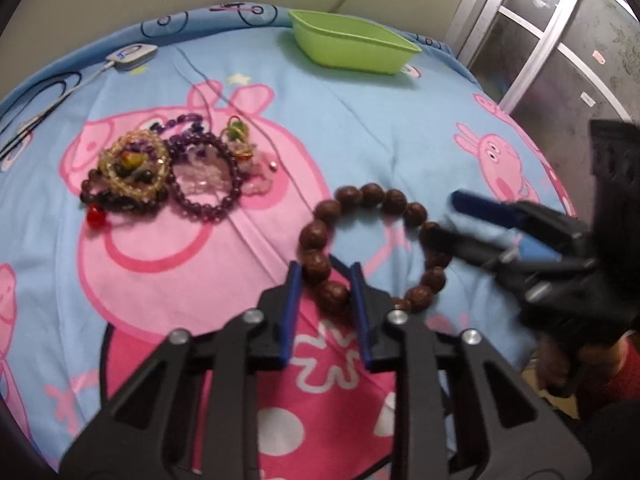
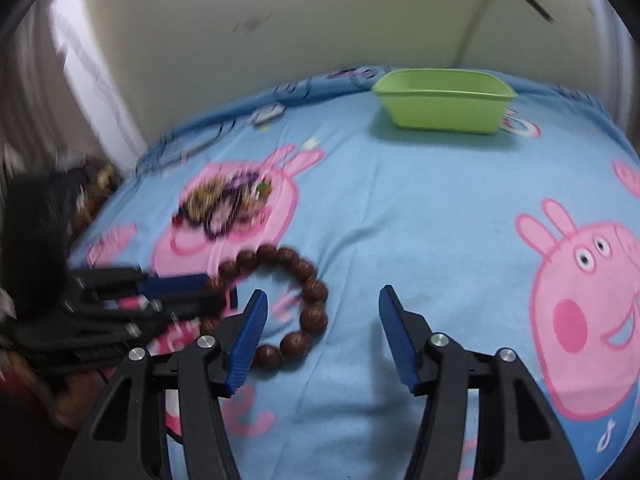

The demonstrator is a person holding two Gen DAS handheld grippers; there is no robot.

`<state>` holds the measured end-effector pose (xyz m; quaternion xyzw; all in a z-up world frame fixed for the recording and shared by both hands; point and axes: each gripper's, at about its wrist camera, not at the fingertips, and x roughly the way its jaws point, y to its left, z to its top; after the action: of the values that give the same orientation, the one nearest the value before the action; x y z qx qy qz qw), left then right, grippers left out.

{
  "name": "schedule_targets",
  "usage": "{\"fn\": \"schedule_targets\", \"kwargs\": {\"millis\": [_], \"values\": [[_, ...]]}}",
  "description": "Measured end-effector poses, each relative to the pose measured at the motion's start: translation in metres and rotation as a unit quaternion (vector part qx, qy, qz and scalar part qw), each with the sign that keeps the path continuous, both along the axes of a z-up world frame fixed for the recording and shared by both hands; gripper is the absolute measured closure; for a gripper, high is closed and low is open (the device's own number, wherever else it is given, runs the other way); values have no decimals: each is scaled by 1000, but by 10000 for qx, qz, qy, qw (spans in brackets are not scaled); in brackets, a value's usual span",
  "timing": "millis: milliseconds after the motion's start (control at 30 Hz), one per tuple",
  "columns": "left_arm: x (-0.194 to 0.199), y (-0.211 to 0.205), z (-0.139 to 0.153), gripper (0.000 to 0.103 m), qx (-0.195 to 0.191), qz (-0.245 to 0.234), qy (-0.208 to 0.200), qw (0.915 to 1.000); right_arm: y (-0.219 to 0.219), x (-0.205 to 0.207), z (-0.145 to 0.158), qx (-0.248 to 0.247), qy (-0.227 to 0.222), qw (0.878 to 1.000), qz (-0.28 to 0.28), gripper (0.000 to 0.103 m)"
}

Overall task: Organize jewelry
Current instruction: 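Carry the brown bracelet into the green bowl and open the right gripper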

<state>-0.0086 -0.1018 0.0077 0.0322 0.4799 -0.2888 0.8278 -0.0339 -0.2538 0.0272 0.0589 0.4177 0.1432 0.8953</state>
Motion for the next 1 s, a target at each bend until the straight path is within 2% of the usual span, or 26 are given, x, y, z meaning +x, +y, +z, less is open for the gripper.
{"fn": "schedule_targets", "kwargs": {"millis": [33, 67, 100, 167, 333, 433, 533, 633, 700, 767, 833, 867, 933, 967, 1000], "values": [[0, 0, 0, 82, -7, 12, -16, 10000, 5, 2, -6, -87, 57, 9999, 90, 91], [0, -2, 1, 86, -53, -6, -23, 10000, 7, 2, -6, -225, -67, 9997, 98, 103], [-1, -1, 4, 90, -106, -28, -8, 9999, 8, 4, -7, -179, -48, 9997, 169, 103], [6, -6, 14, 90, -118, -83, -113, 9998, 1, 12, -1, 86, -100, 9998, 162, 103], [41, -28, 53, 91, -202, -201, -643, 9975, -22, 43, 36, 327, -733, 9967, -94, 103], [77, -53, 83, 91, -243, -215, -1143, 9929, -40, 74, 67, 354, -1226, 9914, -297, 103], [118, -82, 104, 91, -241, -185, -1516, 9880, -61, 115, 90, 384, -1507, 9864, -525, 103], [165, -114, 108, 91, -261, -101, -1501, 9883, -86, 159, 94, 367, -1543, 9833, -897, 103], [190, -135, 100, 91, -240, -82, -1420, 9895, -104, 183, 86, 339, -1471, 9814, -1186, 103], [208, -145, 90, 90, 35, 139, -1314, 9912, -120, 200, 72, 267, -1274, 9789, -1577, 103], [211, -132, 93, 90, -133, 300, -1213, 9921, -132, 195, 66, 562, -1170, 9755, -1774, 103], [205, -113, 101, 90, -426, 391, -1256, 9904, -135, 182, 68, 728, -1291, 9717, -1838, 103], [190, -76, 118, 90, -670, 675, -1505, 9840, -131, 148, 74, 757, -1665, 9642, -1921, 103], [182, -59, 121, 90, -722, 768, -1575, 9819, -127, 134, 78, 713, -1858, 9603, -1955, 95], [169, -32, 125, 90, -741, 932, -1664, 9788, -116, 115, 82, 538, -2140, 9537, -2042, 81]]}}
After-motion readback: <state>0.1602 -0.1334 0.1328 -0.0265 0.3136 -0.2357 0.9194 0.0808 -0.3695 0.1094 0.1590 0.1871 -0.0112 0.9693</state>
